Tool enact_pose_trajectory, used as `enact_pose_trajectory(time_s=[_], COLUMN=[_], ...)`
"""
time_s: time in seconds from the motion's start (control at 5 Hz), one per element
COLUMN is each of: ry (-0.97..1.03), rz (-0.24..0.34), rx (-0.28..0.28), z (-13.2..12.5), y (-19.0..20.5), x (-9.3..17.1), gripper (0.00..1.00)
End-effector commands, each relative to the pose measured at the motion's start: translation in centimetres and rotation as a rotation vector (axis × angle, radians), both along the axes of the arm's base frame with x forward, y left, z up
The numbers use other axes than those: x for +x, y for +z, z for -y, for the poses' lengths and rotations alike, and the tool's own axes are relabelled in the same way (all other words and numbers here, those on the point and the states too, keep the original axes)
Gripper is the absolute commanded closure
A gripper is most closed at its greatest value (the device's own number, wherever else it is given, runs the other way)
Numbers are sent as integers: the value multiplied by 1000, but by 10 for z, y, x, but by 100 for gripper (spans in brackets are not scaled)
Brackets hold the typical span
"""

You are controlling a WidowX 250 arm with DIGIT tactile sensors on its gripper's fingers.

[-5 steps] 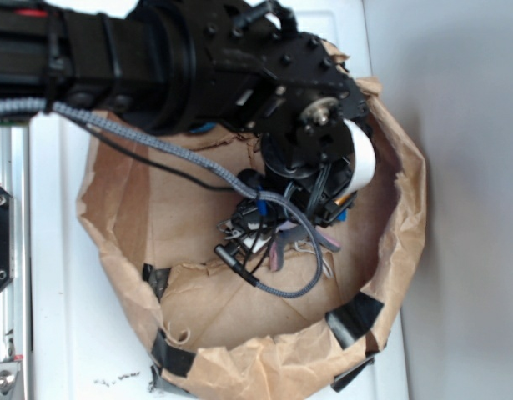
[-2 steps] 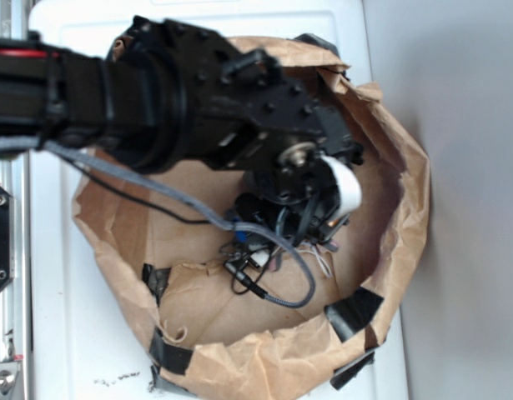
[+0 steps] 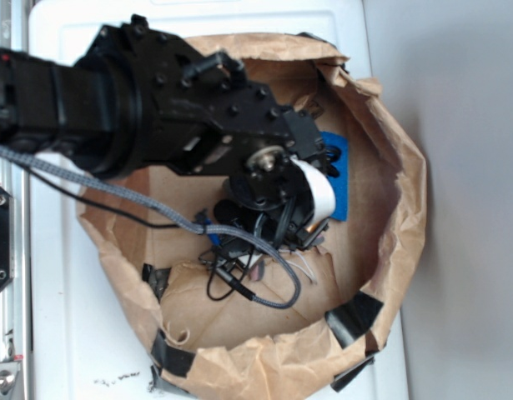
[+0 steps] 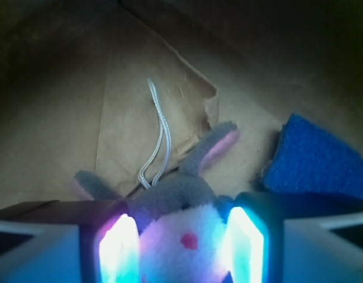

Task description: Grab the gray animal.

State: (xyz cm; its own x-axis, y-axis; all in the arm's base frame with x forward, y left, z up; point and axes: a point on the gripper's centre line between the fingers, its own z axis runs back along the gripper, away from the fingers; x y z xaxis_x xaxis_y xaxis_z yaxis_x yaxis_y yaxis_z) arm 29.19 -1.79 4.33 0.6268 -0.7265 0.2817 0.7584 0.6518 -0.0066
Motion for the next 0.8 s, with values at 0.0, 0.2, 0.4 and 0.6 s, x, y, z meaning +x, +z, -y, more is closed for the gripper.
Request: enact_pose_trajectory(time_s=[0.0,0.2,0.4,0.6], ry=[10,31,129,185], rz=[83,76,15,73], rx=[-19,-97,-141,-112], z=[-6,2,-2,-16], y=[36,86,136,172], x=[16,-11,-49,-40], gripper=[100,100,100,100])
